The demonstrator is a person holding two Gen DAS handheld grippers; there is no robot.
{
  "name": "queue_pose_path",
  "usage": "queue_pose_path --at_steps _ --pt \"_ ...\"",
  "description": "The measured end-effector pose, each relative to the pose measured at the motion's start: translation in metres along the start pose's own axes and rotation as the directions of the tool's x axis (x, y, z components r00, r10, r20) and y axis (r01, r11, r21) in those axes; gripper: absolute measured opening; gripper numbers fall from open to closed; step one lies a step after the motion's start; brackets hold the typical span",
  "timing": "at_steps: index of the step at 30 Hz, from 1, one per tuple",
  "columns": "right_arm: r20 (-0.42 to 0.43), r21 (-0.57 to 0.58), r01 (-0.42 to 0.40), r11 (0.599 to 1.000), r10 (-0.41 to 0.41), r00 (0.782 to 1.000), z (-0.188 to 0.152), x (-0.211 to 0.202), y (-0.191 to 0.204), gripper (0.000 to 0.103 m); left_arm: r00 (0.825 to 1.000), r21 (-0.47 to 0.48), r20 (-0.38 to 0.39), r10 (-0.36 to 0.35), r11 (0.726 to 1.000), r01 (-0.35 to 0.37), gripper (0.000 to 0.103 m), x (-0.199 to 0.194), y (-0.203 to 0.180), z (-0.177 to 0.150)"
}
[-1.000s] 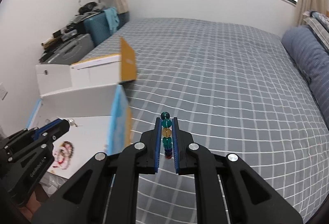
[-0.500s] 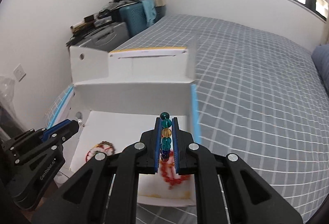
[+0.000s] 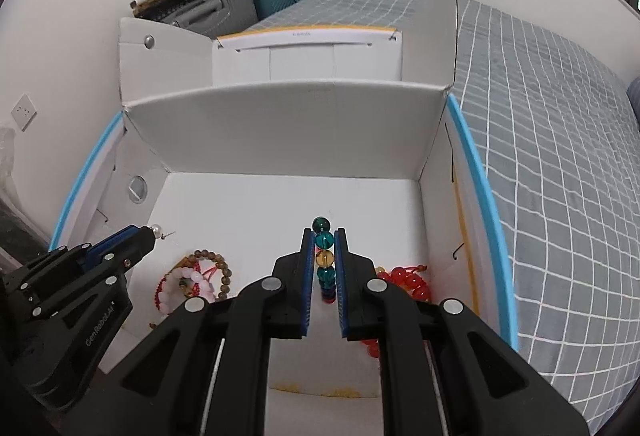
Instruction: Organize jewelry
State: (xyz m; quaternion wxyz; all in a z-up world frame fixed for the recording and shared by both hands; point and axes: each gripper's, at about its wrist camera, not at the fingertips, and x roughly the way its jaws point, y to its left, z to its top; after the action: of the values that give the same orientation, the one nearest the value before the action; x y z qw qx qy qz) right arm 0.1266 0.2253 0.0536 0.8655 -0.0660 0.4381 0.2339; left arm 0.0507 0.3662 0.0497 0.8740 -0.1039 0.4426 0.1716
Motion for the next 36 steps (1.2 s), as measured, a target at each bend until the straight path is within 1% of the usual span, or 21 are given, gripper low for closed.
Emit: queue_pose_path --at_steps 5,10,11,14,15,16,17,18,19,20,21,23,25,26,29,30,31,34,36 --pt "-0.022 0.011 0.011 1.0 -0.011 1.0 -0.001 0.01 -0.003 0.009 1.0 0.003 -0.016 -0.007 1.0 0.007 0.011 0.007 0.002 -0.001" --pt "-0.032 0.021 0.007 1.0 -0.006 0.999 -0.004 0.014 -0.006 0.01 1.0 -0.003 -0.02 0.008 1.0 -0.008 0.012 0.009 0.003 0.0" --pt "-0.03 0.022 0.006 1.0 -0.005 1.0 -0.004 0.014 -0.007 0.011 1.0 -0.008 -0.018 0.009 1.0 -0.009 0.013 0.008 0.003 0.0" --pt "-0.011 0.02 0.013 1.0 -0.012 1.0 -0.002 0.009 -0.006 0.012 0.999 -0.019 -0.024 0.022 1.0 -0.022 0.024 0.005 0.005 0.0" --pt "-0.006 0.021 0.007 1.0 -0.007 1.0 -0.002 0.007 -0.006 0.016 1.0 -0.021 -0.019 0.024 0.999 -0.024 0.033 0.002 0.006 0.0" --pt "0.0 0.021 0.004 1.0 -0.004 1.0 -0.002 0.005 -0.006 0.029 1.0 -0.027 -0.003 0.025 0.999 -0.025 0.043 -0.003 0.006 -0.001" --pt "0.012 0.021 0.007 1.0 -0.007 1.0 -0.003 0.002 -0.006 0.045 1.0 -0.03 0.005 0.026 0.999 -0.026 0.048 -0.007 0.007 -0.001" --pt "0.035 0.023 0.014 1.0 -0.014 0.999 -0.003 -0.005 -0.006 0.051 0.999 -0.033 0.022 0.029 0.999 -0.028 0.054 -0.014 0.008 -0.002" --pt "0.051 0.028 0.016 0.999 -0.017 0.999 -0.004 -0.011 -0.008 0.059 0.999 -0.033 0.034 0.03 0.999 -0.029 0.059 -0.02 0.009 -0.003" --pt "0.062 0.03 0.017 0.999 -0.019 0.998 -0.004 -0.015 -0.008 0.065 0.998 -0.034 0.049 0.028 0.999 -0.026 0.06 -0.027 0.011 -0.004" --pt "0.075 0.032 0.015 0.999 -0.017 0.997 -0.006 -0.022 -0.009 0.069 0.998 -0.035 0.061 0.027 0.999 -0.025 0.064 -0.032 0.011 -0.006" --pt "0.097 0.03 0.008 1.0 -0.011 0.995 -0.007 -0.035 -0.009 0.079 0.995 -0.027 0.091 0.046 0.999 -0.044 0.068 -0.045 0.012 -0.011" --pt "0.125 0.028 0.013 1.0 -0.017 0.992 -0.011 -0.048 -0.008 0.085 0.991 -0.022 0.118 0.059 0.998 -0.056 0.078 -0.058 0.013 -0.016" --pt "0.141 0.03 0.014 0.999 -0.019 0.99 -0.015 -0.056 -0.008 0.089 0.99 -0.024 0.13 0.056 0.998 -0.054 0.08 -0.065 0.014 -0.019" --pt "0.172 0.03 0.015 0.999 -0.02 0.985 -0.027 -0.074 -0.007 0.095 0.985 -0.033 0.166 0.052 0.998 -0.047 0.087 -0.085 0.018 -0.028" --pt "0.179 0.029 0.016 0.999 -0.021 0.984 -0.031 -0.079 -0.006 0.095 0.983 -0.037 0.177 0.053 0.998 -0.047 0.091 -0.09 0.02 -0.031" --pt "0.187 0.029 0.016 0.999 -0.021 0.982 -0.034 -0.085 -0.005 0.095 0.98 -0.041 0.192 0.049 0.998 -0.042 0.093 -0.098 0.021 -0.036" --pt "0.201 0.015 0.018 1.0 -0.021 0.979 -0.05 -0.099 -0.002 0.095 0.976 -0.038 0.215 0.032 0.999 -0.024 0.097 -0.114 0.022 -0.047" --pt "0.209 0.01 0.021 1.0 -0.023 0.978 -0.061 -0.106 -0.001 0.095 0.973 -0.035 0.227 0.029 0.999 -0.021 0.097 -0.121 0.021 -0.056"
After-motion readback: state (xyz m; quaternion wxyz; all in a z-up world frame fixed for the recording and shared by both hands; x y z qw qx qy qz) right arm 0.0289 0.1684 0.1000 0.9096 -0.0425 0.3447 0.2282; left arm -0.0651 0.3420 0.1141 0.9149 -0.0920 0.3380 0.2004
